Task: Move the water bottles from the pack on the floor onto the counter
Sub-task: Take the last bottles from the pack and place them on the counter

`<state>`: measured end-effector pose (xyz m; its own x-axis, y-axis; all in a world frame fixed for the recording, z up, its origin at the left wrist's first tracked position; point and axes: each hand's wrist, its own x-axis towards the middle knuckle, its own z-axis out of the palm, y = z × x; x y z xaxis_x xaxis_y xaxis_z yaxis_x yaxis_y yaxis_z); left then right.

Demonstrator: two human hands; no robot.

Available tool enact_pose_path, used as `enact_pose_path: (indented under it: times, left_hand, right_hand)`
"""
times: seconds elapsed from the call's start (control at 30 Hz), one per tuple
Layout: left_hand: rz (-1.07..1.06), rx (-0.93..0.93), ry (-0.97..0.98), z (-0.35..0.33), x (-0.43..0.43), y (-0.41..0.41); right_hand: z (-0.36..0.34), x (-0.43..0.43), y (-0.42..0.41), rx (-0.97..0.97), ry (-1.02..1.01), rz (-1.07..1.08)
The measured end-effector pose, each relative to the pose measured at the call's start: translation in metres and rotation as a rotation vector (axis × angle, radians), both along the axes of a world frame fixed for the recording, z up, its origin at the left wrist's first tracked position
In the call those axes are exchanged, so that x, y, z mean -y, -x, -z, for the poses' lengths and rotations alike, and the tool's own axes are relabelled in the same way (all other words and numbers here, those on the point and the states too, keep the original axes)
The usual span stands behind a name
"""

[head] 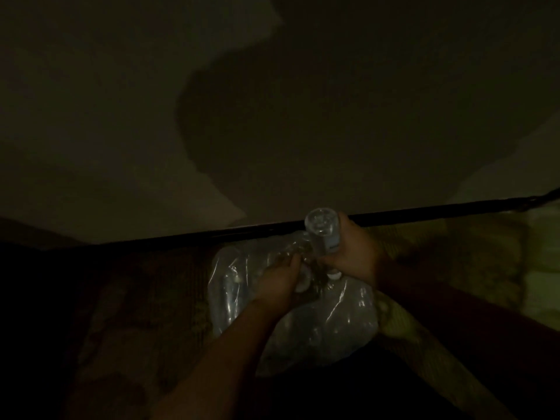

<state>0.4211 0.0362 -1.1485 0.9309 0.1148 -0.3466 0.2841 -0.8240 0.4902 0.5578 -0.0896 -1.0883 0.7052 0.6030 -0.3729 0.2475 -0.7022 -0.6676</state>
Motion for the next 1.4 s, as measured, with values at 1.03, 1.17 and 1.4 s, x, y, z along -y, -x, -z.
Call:
enact_pose_path:
  times: [1.03, 1.17, 1.4]
  left_hand:
    - [-0.388, 0.404, 0.068, -0.757, -0.059, 0.162]
    - [-0.408, 0.497, 0.009, -0.813, -0.070, 0.178]
    - [-0.479, 0.569, -0.061, -0.884, -0.079, 0.215]
  right_hand:
    - [-0.692, 0.005, 0.184, 0.286, -0.056, 0.091]
    - [-0.749, 0.007, 0.199, 0.366, -0.088, 0.040]
    - [-0.813, 0.004, 0.223, 0.475, -0.112, -0.057]
